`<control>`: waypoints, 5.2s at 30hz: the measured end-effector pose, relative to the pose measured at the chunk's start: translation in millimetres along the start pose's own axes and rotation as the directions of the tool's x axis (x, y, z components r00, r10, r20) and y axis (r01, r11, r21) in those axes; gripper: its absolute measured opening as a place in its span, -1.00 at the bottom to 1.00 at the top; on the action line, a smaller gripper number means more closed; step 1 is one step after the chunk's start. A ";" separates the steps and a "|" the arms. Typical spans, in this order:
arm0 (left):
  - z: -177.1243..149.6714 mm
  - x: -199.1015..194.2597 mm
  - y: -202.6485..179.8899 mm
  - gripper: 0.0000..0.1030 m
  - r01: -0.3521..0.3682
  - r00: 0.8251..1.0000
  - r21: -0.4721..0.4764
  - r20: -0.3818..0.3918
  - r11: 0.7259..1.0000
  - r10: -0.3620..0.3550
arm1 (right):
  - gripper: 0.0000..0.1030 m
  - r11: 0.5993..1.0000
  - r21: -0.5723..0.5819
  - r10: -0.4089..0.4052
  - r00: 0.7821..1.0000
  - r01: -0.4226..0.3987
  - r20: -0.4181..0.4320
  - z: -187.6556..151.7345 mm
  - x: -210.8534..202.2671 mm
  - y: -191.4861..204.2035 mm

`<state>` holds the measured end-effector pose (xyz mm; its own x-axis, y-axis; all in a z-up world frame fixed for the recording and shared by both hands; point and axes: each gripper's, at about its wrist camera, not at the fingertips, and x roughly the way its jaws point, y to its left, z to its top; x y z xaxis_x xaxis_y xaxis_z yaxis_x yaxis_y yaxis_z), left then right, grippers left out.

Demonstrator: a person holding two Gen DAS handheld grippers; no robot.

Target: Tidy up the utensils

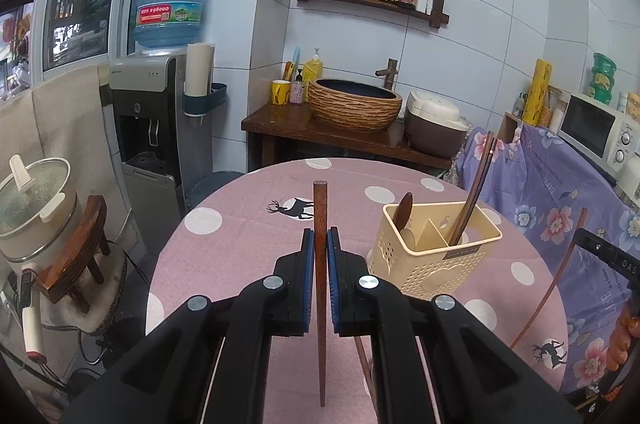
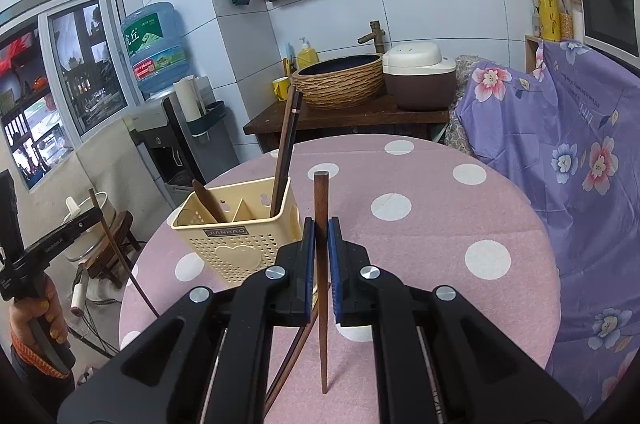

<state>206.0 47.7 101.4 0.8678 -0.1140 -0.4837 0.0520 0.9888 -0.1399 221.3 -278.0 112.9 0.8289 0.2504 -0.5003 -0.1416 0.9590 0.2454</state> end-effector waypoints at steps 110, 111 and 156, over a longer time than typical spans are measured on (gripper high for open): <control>-148.5 4.0 40.0 0.61 -0.082 0.979 -0.126 -0.196 0.989 0.057 | 0.07 0.965 -0.257 -0.054 0.930 -0.044 -0.363 -154.2 124.5 107.5; -148.5 3.9 40.0 0.62 -0.083 0.979 -0.125 -0.196 0.989 0.057 | 0.07 0.965 -0.255 -0.049 0.927 -0.051 -0.372 -153.0 128.3 108.4; -128.6 113.4 -56.6 -0.58 0.000 0.927 0.057 -0.376 0.998 0.022 | -0.26 0.991 -0.112 0.063 0.990 -0.078 -0.130 -106.1 38.7 83.7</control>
<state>237.8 -33.5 -56.7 0.6194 -0.1202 -0.7758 0.0801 0.9927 -0.0899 184.1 -173.9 26.0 0.7409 0.3254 -0.5875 -0.2655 0.9454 0.1889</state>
